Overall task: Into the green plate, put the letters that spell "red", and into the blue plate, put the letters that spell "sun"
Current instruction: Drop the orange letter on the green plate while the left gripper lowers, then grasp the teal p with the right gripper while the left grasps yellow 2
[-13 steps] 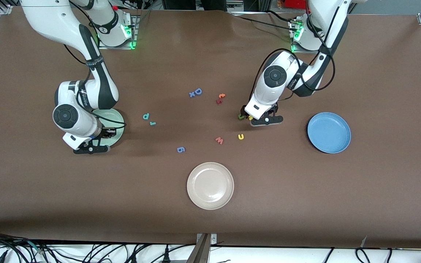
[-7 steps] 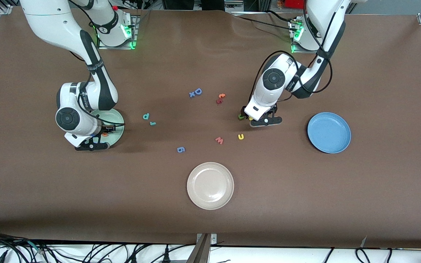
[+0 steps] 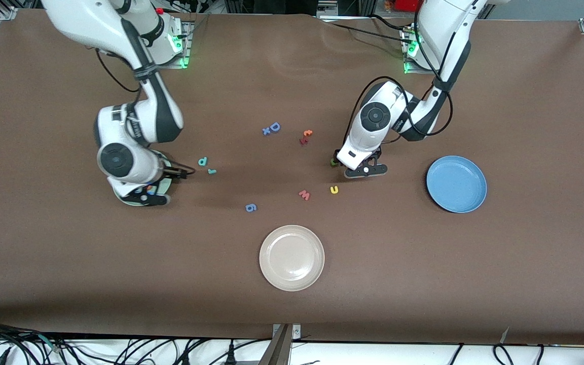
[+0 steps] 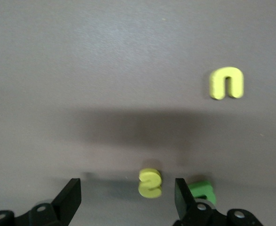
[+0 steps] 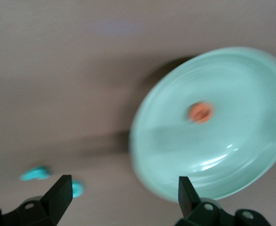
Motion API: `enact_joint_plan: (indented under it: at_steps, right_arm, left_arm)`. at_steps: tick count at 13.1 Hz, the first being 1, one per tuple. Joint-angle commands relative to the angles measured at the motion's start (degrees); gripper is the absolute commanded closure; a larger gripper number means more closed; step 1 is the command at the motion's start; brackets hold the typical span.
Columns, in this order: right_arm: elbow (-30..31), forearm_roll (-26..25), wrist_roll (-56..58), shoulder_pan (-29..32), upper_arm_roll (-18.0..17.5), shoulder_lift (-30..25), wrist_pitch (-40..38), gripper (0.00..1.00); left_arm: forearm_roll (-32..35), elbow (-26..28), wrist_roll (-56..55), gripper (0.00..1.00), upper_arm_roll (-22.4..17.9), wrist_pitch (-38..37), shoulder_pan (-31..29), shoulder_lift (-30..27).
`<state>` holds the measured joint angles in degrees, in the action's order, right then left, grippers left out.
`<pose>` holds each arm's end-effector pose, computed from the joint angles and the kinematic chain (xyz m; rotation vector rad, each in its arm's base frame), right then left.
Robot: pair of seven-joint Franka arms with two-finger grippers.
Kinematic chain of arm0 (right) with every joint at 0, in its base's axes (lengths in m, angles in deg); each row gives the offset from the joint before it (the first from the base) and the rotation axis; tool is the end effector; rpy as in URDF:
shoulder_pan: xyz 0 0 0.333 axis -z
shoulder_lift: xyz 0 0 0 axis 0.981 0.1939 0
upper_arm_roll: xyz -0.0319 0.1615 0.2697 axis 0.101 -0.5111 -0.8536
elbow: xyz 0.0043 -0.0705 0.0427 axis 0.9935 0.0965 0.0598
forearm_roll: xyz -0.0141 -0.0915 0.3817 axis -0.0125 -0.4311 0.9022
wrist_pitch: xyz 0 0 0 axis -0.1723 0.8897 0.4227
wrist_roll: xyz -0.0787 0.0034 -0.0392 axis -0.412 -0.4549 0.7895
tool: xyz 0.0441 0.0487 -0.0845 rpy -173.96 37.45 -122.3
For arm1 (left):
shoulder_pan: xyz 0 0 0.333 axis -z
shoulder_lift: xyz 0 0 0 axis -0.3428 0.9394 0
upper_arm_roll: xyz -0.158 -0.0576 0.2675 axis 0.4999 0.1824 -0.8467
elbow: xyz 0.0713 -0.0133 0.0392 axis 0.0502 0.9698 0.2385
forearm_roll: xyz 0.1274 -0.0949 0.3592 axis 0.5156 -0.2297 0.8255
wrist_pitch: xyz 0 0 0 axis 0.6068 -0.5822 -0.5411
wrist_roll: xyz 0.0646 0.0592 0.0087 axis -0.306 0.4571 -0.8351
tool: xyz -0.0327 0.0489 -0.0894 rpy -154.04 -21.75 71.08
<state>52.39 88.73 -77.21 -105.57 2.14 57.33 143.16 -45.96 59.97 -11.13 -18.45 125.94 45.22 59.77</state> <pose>0.5678 0.1901 0.2444 2.9770 -0.2293 -0.3531 0.4742 -0.3139 0.1779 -3.1134 -0.2293 0.1405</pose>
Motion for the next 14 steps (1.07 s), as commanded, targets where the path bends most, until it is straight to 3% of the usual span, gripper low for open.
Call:
enact_joint_plan:
  at_steps: [1,3,5,6,7,9,12,14]
  right_arm:
    - [0.3,0.3,-12.9,-0.1,-4.6,-0.3,1.6,0.01]
    - [0.7,0.3,-15.1,-0.1,-6.1,-0.4,1.8,0.01]
    - [3.4,0.0,-14.2,-0.1,-6.3,-2.8,2.5,0.08]
    - [5.6,0.0,-13.1,-0.1,-6.3,-4.5,4.0,0.09]
    - [8.4,0.0,-12.6,-0.1,-6.3,-5.6,6.2,0.19]
    - [13.1,0.0,-11.6,-0.1,-6.3,-7.3,10.5,0.29]
    - [18.6,0.0,-11.0,-0.1,-6.3,-7.1,19.6,0.38]
    - [19.4,-0.1,-10.9,-0.1,-6.3,-6.9,20.9,0.39]
  left_arm:
    - [1.0,-0.4,-1.3,0.14,-1.9,0.7,1.4,0.9]
    - [0.9,-0.6,-1.5,0.14,-2.2,0.7,1.4,1.1]
    - [0.9,-0.8,-3.2,0.14,-2.2,0.7,1.6,1.1]
    - [0.9,-0.9,-4.4,0.14,-2.1,0.6,2.4,0.9]
    - [0.9,-0.9,-5.2,0.14,-2.1,0.6,2.9,0.9]
    - [0.9,-0.9,-5.4,0.14,-2.1,0.6,3.1,0.7]
    - [0.9,-0.9,-5.4,0.15,-2.1,0.7,3.8,1.0]
    - [1.0,-0.9,-5.3,0.17,-2.2,0.7,3.9,1.6]
